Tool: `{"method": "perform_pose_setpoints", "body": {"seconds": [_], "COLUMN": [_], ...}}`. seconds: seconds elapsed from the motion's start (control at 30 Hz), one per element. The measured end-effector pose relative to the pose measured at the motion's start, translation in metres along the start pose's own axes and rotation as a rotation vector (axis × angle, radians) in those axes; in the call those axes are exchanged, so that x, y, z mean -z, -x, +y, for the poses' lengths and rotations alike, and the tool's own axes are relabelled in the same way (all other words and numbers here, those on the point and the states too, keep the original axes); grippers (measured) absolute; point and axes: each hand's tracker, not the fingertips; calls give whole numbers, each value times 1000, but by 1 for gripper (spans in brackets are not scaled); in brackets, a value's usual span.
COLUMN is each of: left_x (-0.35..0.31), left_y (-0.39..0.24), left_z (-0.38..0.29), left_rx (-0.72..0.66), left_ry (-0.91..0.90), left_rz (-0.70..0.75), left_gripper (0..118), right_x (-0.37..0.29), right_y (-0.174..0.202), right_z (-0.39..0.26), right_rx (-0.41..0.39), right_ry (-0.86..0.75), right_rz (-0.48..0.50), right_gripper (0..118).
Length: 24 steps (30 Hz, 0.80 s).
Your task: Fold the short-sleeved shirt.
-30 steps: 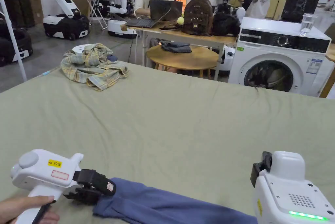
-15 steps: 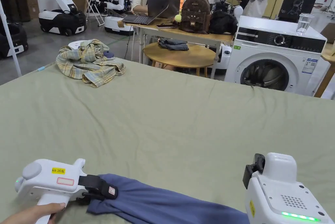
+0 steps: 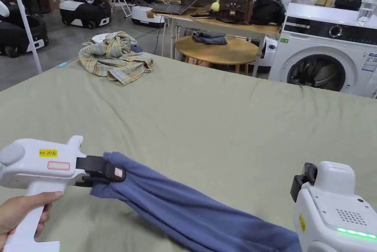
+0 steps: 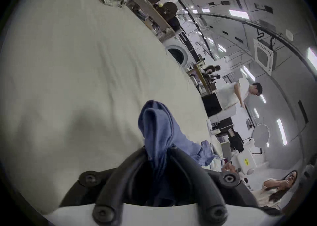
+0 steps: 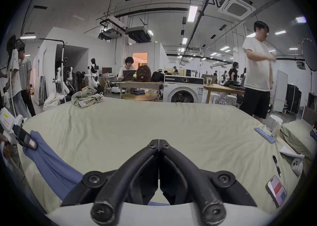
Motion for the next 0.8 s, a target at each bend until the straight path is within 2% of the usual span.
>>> {"method": "perform_pose_setpoints", "body": {"seconds": [0.17, 0.37, 0.6, 0.8], "left_x": [-19, -4, 57, 143], "left_y": [-20, -62, -111, -129], "left_z": [0, -10, -24, -39], "left_rx": [24, 40, 2, 26], "left_ry": [1, 51, 151, 265], "left_rz": [87, -5, -175, -75], "left_gripper": [3, 3, 4, 4], "right_x": [3, 3, -1, -4], "right_y": [8, 11, 5, -5], "right_z": [-1, -4, -5, -7], "right_rx": [-8, -1, 6, 12], "right_ry": [0, 13, 16, 28], "right_rz": [19, 38, 34, 16], "right_gripper": [0, 0, 0, 0]}}
